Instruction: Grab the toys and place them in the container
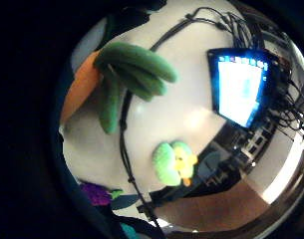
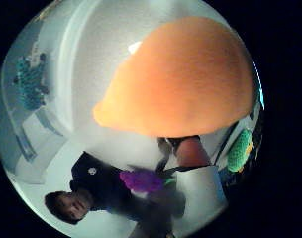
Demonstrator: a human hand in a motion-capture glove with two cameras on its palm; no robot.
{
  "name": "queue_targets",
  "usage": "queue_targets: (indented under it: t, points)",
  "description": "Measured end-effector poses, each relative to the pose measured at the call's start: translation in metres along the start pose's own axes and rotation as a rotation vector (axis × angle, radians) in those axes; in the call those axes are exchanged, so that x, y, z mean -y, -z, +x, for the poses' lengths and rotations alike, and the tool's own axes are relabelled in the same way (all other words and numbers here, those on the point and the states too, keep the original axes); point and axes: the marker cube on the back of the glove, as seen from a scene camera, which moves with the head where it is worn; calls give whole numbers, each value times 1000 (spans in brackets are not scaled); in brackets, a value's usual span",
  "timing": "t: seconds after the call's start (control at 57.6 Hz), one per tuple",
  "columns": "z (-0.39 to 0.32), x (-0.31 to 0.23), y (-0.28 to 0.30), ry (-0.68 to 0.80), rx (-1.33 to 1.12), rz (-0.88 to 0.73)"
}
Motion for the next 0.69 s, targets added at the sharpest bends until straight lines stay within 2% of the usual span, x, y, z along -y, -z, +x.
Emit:
queue_targets:
  t: [0.399, 0.59, 0.694]
  points:
    - [-9, 0, -19, 64, 164, 151]
    - [-11, -9, -17, 42, 273, 389]
    - [-9, -24, 3, 22, 299, 576]
